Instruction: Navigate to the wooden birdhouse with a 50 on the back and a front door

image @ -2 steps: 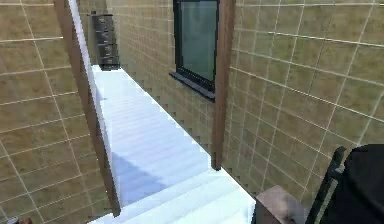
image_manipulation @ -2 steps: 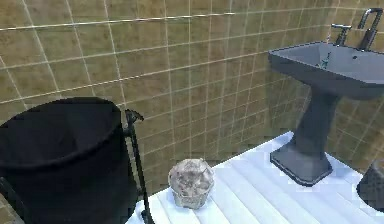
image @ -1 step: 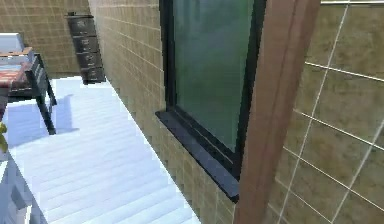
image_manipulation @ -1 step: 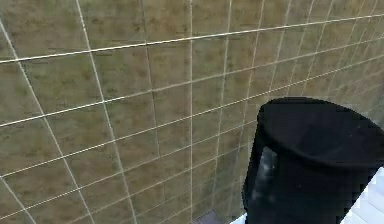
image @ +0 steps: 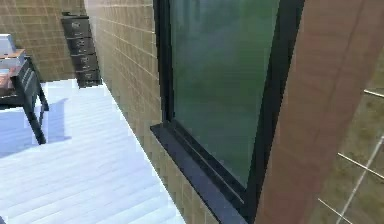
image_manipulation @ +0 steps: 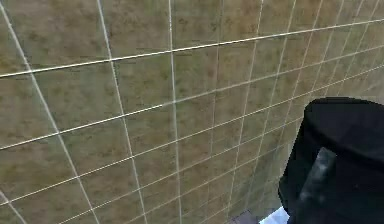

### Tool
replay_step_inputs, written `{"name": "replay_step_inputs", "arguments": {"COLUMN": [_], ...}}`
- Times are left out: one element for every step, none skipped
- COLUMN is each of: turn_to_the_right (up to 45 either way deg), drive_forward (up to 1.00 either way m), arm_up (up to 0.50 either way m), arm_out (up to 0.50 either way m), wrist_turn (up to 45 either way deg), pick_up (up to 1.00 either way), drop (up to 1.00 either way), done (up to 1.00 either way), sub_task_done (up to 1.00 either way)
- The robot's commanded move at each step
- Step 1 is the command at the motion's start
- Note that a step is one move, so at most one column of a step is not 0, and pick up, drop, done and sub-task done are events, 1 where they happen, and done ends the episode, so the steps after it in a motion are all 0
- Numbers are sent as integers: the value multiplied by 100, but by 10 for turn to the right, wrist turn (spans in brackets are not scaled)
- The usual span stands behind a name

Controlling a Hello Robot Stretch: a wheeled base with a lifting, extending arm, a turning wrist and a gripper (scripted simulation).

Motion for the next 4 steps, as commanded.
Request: {"name": "replay_step_inputs", "arguments": {"turn_to_the_right": [-300,0,0,0], "drive_forward": [0,100,20,100], "arm_up": [0,0,0,0], "arm_out": [0,0,0,0], "wrist_turn": [0,0,0,0], "pick_up": [0,0,0,0], "drop": [0,0,0,0], "done": [0,0,0,0], "sub_task_done": [0,0,0,0]}}
